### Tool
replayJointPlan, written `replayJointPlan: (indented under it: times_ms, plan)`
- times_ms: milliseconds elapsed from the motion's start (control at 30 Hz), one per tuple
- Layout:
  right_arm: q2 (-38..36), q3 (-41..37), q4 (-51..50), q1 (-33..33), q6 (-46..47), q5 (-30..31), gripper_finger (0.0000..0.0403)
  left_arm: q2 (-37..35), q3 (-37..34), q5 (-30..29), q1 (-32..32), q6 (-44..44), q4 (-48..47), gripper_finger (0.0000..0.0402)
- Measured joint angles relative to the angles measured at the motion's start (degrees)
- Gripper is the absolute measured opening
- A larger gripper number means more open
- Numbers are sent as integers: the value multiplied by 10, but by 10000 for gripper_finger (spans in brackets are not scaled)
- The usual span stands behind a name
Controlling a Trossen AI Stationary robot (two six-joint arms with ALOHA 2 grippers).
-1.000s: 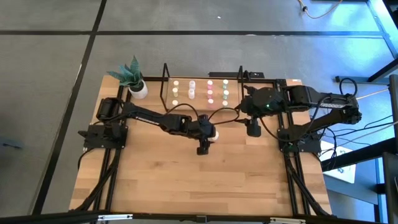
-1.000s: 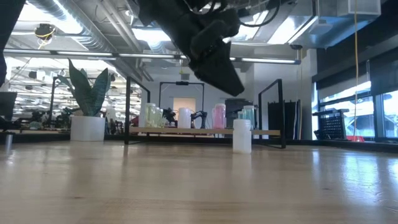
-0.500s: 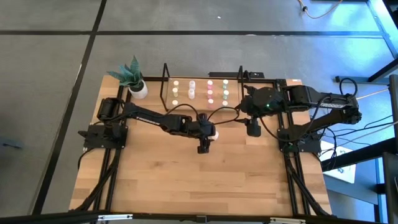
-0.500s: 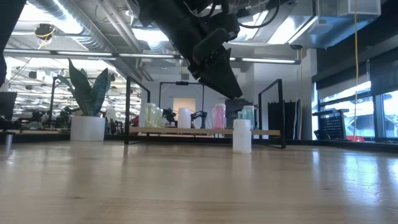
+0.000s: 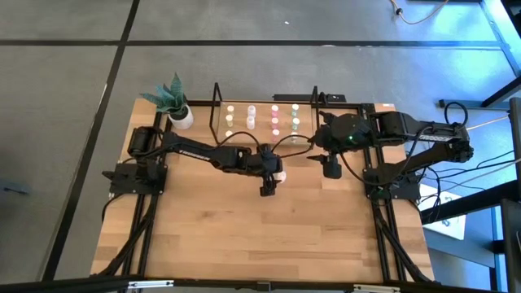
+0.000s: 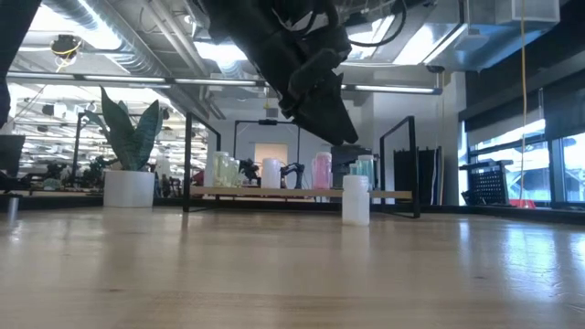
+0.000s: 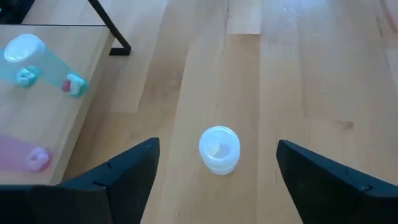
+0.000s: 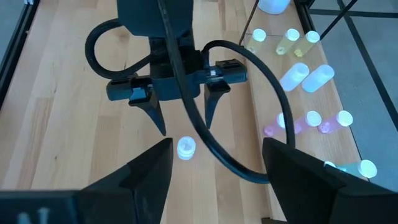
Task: Pick and place medicine bottles onto shelf by color
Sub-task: Put the white bottle on the shelf aligned with other white pill bottles
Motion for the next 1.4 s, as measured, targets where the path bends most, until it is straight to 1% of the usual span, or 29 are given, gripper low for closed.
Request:
replayJointPlan:
  times_ms: [100,200,400,633,800,900,1067,1200,1300,1400]
  plan:
    - [0,0,0,0,1,0,248,3,0,0,0,9,2,323]
    - [0,0,0,0,0,0,248,21,0,0,0,10,5,325]
    - [0,0,3,0,1,0,248,63,0,0,0,15,62,325]
    - [0,0,4,0,1,0,248,97,0,0,1,15,100,325]
    - [0,0,6,0,1,0,248,98,0,-3,3,0,101,325]
    - [0,0,6,0,0,0,248,98,0,-18,2,0,100,325]
    - [0,0,6,0,0,0,248,98,0,-20,3,17,96,325]
    - [0,0,6,0,0,0,248,98,0,-14,3,-4,81,325]
    - [0,0,6,0,1,0,248,108,0,-10,2,-12,89,325]
    - [0,0,6,0,0,0,248,110,1,-21,2,-13,94,324]
